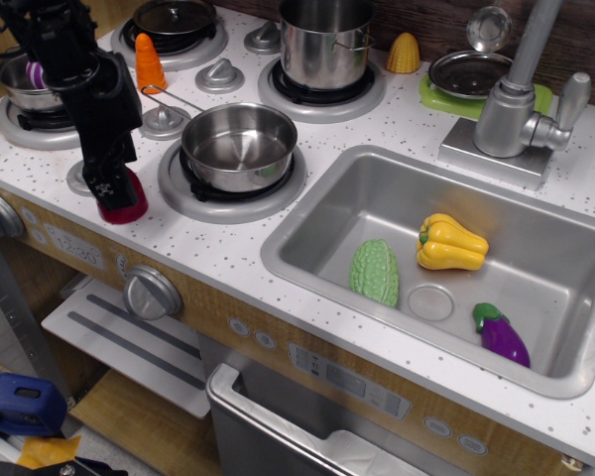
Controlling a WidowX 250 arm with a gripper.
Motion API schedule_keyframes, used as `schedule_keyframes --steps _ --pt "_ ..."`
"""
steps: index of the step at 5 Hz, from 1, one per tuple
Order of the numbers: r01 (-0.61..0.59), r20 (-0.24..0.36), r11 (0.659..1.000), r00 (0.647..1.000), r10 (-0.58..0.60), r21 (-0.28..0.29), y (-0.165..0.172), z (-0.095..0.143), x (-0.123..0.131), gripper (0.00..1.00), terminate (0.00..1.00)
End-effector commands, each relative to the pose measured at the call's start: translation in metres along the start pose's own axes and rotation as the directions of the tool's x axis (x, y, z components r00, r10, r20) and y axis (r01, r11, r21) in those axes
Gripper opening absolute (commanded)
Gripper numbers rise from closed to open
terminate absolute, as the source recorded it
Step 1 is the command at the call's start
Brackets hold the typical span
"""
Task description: Put sweet potato in pan which is on stove
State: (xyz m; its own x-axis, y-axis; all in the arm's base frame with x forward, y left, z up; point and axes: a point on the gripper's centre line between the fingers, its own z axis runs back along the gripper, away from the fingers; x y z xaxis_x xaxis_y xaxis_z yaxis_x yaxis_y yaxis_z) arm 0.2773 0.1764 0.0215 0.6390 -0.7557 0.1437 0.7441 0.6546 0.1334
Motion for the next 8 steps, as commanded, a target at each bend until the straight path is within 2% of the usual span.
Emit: schedule_keyframes --steps 1,2,3,4,5,6,7,8 --pt "-0.029 0.013 0.999 0.999 0.029 0.027 0.006 -0.002 -0.010 1.00 0.00" --pt "-0.046 0.021 0.998 0.999 0.045 0.041 0.004 -0.005 -0.011 1.00 0.00" --pt "-0.047 0.030 0.998 0.999 0.045 0.050 0.003 -0.004 -0.008 0.00 0.00" --pt "-0.038 0.027 0.998 0.999 0.036 0.057 0.007 0.011 -0.001 0.00 0.00" --pt "-0.005 -0.061 0.981 0.998 0.017 0.194 0.005 0.043 0.016 0.00 0.00" --pt "-0.005 -0.046 0.984 0.999 0.013 0.176 0.013 0.068 0.044 0.00 0.00" --pt "0.043 -0.039 0.972 0.999 -0.035 0.233 0.018 0.074 0.077 0.00 0.00" --pt "0.075 0.024 0.976 0.996 -0.082 0.205 0.030 0.069 0.104 0.00 0.00"
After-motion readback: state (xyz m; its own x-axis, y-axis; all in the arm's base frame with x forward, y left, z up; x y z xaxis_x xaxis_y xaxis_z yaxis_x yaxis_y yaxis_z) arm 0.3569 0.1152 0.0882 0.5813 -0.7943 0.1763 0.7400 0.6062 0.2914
